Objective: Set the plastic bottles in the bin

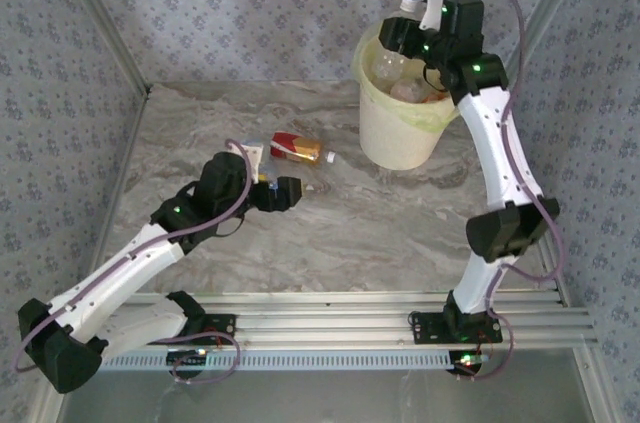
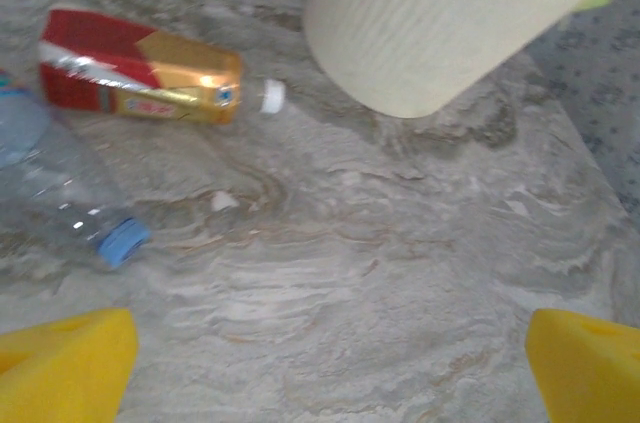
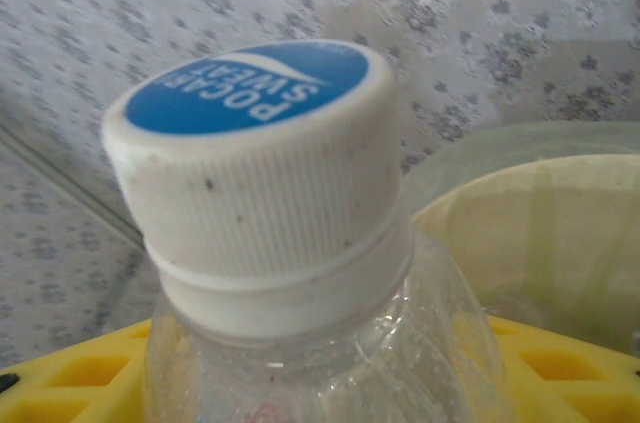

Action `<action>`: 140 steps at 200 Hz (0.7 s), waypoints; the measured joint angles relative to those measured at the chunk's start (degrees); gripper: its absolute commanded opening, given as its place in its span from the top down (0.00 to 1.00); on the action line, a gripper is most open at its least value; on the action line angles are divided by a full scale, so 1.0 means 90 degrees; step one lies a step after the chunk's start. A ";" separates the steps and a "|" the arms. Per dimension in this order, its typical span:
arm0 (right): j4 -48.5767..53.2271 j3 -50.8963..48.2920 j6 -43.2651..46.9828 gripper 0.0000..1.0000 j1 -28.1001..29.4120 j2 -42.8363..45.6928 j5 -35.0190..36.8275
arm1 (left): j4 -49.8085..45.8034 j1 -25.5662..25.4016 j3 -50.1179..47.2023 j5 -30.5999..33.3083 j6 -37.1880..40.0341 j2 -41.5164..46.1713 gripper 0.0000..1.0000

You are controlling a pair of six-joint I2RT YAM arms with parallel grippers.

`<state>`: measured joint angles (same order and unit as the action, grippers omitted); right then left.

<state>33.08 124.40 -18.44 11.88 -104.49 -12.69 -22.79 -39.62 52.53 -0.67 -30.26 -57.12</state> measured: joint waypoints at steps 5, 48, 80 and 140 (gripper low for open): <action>0.0078 0.0131 0.0034 0.35 -0.0002 -0.0138 0.0056 | -0.0066 0.0083 0.0005 0.0007 -0.0056 -0.0022 0.00; 0.0464 0.0758 0.0250 0.34 -0.0002 -0.0959 0.0323 | -0.0350 0.0906 0.0017 -0.0078 -0.0389 -0.0393 0.00; 0.0784 0.1489 0.0401 0.22 -0.0015 -0.1571 0.0493 | -0.0296 0.1333 0.0032 -0.0299 -0.0435 -0.0962 0.01; 0.1018 0.1552 0.0602 0.04 -0.0015 -0.1613 0.0607 | -0.0085 0.1702 0.0296 -0.0471 -0.0471 -0.2482 0.04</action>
<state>42.24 138.37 -13.02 11.75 -119.00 -7.22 -23.55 -24.29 55.20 -4.91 -34.50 -79.46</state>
